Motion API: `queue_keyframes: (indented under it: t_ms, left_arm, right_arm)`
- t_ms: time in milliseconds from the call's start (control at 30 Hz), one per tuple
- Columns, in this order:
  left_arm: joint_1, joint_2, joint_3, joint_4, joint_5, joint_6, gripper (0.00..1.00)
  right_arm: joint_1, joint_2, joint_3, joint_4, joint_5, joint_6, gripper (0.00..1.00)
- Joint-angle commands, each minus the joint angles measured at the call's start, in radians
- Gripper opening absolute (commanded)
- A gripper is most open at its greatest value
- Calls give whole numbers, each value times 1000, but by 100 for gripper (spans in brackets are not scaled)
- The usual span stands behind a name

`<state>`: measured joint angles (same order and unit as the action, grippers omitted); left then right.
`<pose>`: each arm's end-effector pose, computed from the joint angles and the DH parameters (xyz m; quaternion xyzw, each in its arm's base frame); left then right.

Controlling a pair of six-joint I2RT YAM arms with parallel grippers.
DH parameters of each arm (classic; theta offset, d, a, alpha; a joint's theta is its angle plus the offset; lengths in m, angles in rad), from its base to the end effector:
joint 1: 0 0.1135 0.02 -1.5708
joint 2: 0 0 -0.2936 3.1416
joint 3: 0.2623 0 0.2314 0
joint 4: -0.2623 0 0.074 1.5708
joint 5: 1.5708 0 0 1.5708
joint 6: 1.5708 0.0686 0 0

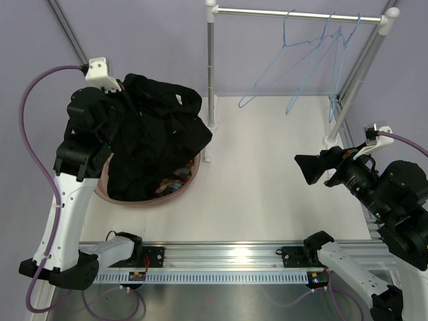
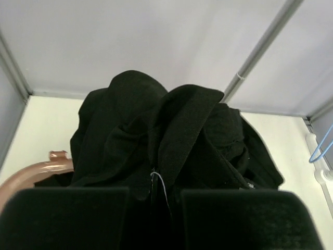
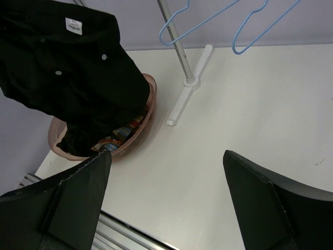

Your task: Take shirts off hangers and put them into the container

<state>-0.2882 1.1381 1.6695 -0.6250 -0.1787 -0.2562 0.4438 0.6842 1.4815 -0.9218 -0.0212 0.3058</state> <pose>0.1953 -0.0452 0.5318 -0.0483 0.7373 -0.1167 0.6636 0.0420 0.0216 0.4832 -0.0587 0.7474 0.2496 0.6129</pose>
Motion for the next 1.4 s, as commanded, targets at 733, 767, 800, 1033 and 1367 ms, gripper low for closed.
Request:
queue_keyframes:
  t_ms: [733, 767, 800, 1033, 1367]
  left_arm:
    - [356, -190, -505, -188, -171, -81, 0]
    - [356, -155, -540, -188, -151, -81, 0]
    - [356, -131, -556, -186, -137, -80, 0]
    - [374, 119, -643, -133, 67, -141, 0]
    - [377, 327, -786, 105, 346, -314, 5]
  right_arm:
    - [-5, -12, -53, 38, -42, 6, 98]
    - [-5, -11, -56, 43, -40, 9, 98]
    - [-5, -11, -61, 44, -42, 16, 98]
    - [-5, -14, -87, 63, -51, 50, 98]
    - [-4, -12, -89, 60, -59, 79, 99]
